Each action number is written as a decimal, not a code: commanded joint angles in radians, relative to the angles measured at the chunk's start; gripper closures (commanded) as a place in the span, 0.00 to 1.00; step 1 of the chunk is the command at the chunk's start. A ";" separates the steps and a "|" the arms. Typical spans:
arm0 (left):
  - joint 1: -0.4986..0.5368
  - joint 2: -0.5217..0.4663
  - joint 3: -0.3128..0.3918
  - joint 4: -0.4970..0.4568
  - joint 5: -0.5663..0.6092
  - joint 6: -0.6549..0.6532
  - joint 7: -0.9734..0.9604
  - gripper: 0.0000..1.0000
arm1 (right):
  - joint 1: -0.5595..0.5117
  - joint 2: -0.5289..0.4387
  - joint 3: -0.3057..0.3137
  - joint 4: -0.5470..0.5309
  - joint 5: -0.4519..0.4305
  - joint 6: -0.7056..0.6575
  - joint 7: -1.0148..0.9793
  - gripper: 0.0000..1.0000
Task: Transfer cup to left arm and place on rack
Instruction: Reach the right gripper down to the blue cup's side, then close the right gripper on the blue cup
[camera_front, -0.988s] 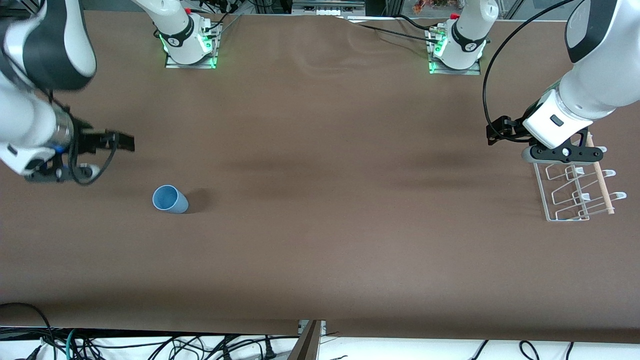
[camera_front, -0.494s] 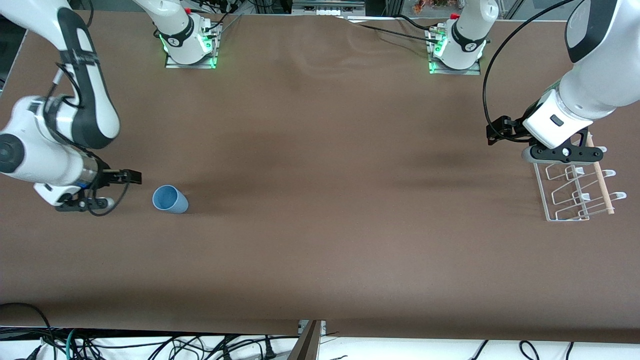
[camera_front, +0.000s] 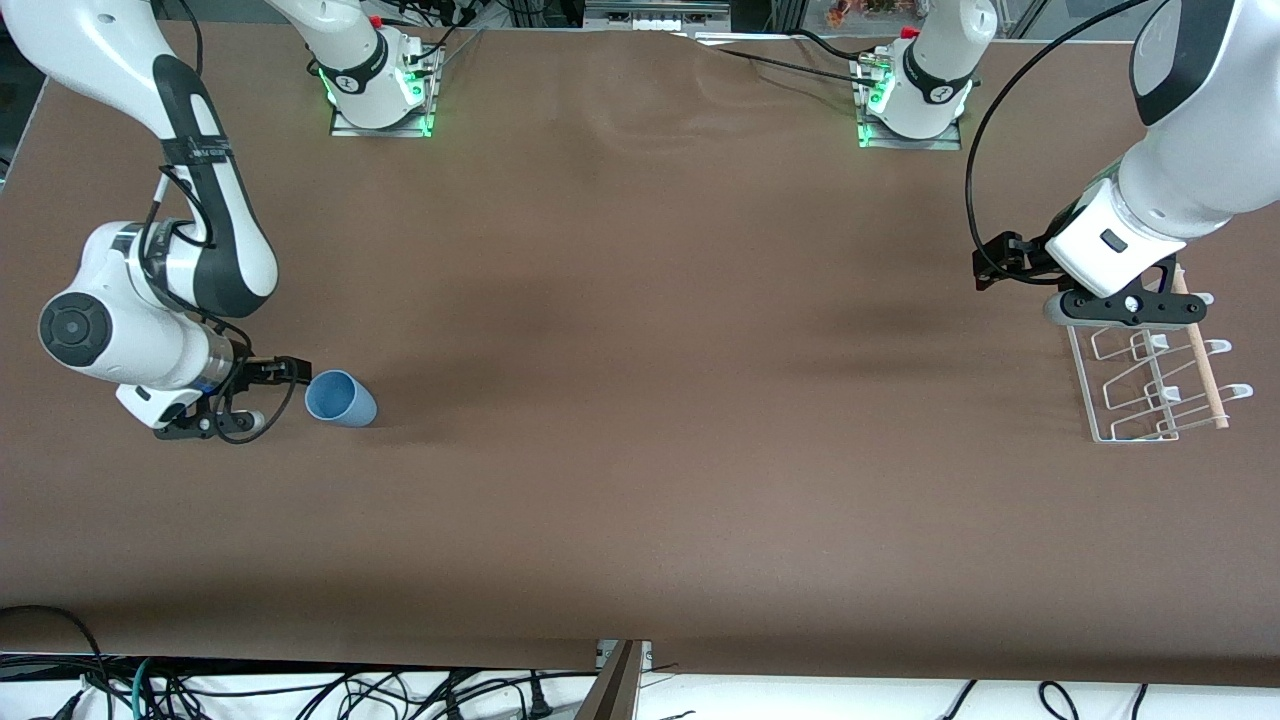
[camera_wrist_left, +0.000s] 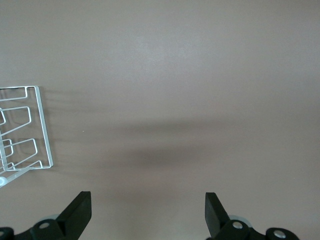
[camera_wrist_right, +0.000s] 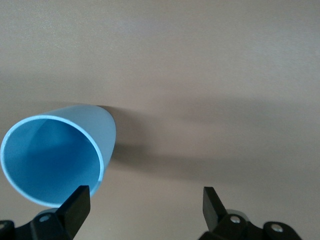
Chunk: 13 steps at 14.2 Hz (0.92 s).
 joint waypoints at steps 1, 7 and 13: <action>-0.003 0.011 0.002 0.032 -0.008 -0.023 0.000 0.00 | 0.018 0.025 0.001 0.007 -0.011 0.031 0.001 0.00; -0.003 0.013 0.002 0.032 -0.022 -0.025 0.000 0.00 | 0.028 0.076 0.002 0.012 -0.004 0.086 0.034 0.69; -0.002 0.011 0.002 0.032 -0.022 -0.025 0.000 0.00 | 0.080 0.103 0.005 0.013 0.001 0.077 0.074 1.00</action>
